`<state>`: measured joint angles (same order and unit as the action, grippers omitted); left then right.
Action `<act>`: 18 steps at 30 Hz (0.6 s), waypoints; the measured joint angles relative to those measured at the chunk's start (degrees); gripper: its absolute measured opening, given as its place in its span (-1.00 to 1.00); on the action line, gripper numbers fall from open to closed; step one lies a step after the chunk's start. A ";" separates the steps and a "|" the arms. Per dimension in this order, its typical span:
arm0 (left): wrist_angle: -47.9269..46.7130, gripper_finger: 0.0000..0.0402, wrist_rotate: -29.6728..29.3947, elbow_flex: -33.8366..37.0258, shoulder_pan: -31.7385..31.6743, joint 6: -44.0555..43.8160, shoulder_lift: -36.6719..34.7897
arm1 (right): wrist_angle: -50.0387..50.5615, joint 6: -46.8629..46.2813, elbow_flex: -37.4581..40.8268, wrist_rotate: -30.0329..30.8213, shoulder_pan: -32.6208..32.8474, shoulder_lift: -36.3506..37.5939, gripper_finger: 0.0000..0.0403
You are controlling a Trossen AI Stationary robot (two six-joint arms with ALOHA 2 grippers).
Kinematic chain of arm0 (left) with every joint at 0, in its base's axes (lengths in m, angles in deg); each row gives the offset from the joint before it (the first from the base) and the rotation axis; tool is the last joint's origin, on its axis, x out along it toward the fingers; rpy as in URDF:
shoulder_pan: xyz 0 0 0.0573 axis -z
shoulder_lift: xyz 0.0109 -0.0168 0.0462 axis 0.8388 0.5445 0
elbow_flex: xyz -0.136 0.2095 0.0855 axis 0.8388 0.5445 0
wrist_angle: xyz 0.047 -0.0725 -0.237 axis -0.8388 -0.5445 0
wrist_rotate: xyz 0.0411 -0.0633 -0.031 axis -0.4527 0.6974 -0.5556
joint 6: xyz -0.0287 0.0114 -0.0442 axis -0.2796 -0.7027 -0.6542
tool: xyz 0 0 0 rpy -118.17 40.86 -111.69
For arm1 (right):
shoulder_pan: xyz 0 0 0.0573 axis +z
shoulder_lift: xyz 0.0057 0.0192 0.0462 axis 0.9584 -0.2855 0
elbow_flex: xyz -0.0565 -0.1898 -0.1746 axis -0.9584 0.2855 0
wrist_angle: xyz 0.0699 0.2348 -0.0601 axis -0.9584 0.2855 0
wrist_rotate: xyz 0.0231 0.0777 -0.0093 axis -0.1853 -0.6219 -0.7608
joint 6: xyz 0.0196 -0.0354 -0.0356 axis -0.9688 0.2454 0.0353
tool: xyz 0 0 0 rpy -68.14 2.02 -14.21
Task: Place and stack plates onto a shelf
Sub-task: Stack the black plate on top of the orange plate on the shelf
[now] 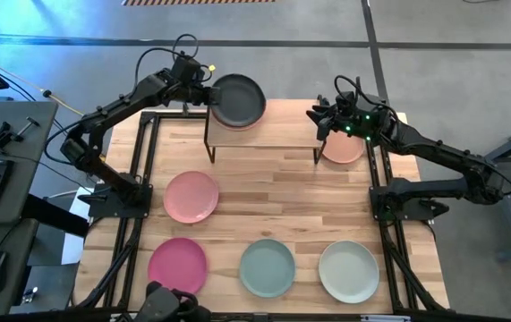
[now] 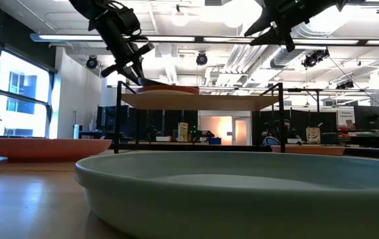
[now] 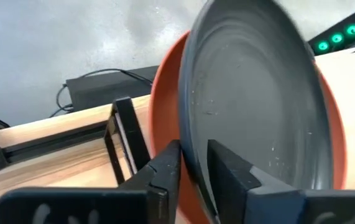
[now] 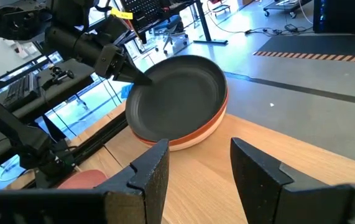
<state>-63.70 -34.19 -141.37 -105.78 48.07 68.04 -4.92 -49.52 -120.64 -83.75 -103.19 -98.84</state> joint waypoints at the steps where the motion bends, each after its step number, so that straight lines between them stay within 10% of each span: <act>1: 0.00 -0.63 0.36 0.00 0.00 -0.11 0.00 | 0.00 0.02 0.00 0.00 0.00 0.00 -0.25; 18: -2.24 -0.45 6.11 0.04 0.04 -0.91 -0.93 | 0.09 1.31 0.00 0.04 0.00 0.00 -0.25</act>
<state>-65.94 -28.08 -141.33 -105.74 47.16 67.12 -4.83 -48.21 -120.64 -83.70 -103.19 -98.84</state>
